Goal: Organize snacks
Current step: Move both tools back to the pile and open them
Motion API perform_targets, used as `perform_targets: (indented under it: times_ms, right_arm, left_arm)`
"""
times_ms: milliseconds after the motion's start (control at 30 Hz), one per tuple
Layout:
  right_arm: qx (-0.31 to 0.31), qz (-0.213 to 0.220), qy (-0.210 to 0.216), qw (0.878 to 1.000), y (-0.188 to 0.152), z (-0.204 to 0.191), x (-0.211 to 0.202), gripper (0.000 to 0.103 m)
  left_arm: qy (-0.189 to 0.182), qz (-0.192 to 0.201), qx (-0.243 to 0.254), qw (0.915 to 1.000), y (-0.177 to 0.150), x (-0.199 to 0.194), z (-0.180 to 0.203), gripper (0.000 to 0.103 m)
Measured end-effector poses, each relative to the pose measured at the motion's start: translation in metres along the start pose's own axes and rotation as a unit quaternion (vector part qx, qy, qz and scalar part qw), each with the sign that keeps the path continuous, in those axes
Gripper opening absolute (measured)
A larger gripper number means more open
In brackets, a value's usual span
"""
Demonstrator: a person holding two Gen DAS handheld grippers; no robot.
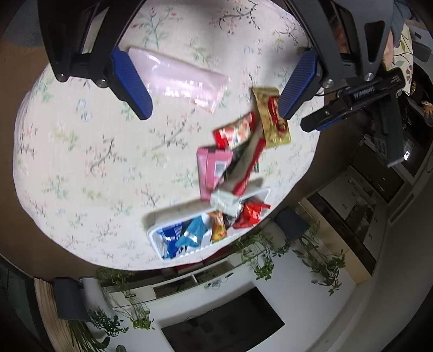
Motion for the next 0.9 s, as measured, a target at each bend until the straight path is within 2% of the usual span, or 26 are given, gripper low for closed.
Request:
perform_targets:
  times_ms: [167, 267, 433, 533, 667, 767, 867, 900]
  right_arm:
    - [-0.003, 0.003, -0.021, 1.0, -0.005, 0.003, 0.002, 0.093]
    - [-0.016, 0.01, -0.035, 0.999, -0.01, 0.002, 0.0, 0.087]
    - [-0.021, 0.008, -0.04, 0.999, -0.015, 0.001, 0.001, 0.083]
    - [-0.022, 0.01, -0.04, 0.999, -0.014, 0.001, 0.0, 0.083]
    - [-0.017, 0.005, -0.042, 0.999, -0.015, 0.002, 0.002, 0.083]
    - [-0.018, 0.002, -0.042, 0.999, -0.017, 0.002, 0.004, 0.083]
    - [-0.019, 0.0, -0.041, 0.999, -0.017, 0.002, 0.004, 0.083]
    - [-0.02, -0.001, -0.041, 0.999, -0.017, 0.001, 0.003, 0.083]
  left_arm:
    - [-0.003, -0.025, 0.03, 0.9992, -0.003, 0.013, 0.021, 0.101]
    - [-0.004, -0.035, 0.043, 0.9985, -0.001, 0.019, 0.029, 0.101]
    - [-0.003, -0.051, 0.042, 0.9978, 0.004, 0.035, 0.027, 0.074]
    - [-0.001, -0.059, 0.043, 0.9974, 0.004, 0.043, 0.027, 0.067]
    - [0.006, -0.065, 0.04, 0.9971, 0.003, 0.053, 0.025, 0.065]
    - [0.007, -0.065, 0.039, 0.9971, 0.006, 0.059, 0.022, 0.06]
    - [0.003, -0.064, 0.039, 0.9972, 0.007, 0.062, 0.019, 0.046]
    - [-0.001, -0.063, 0.036, 0.9973, 0.006, 0.062, 0.018, 0.038]
Point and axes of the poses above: each gripper's, at about its wrist camera, not at the fingertips, and x roughly the way its jaws point, z to its right, y to its top, the point moved 5 cm from there along x, roughly the way its jaws point, and after that the axes turned 8 degrees about x, right-handed, at the moved point
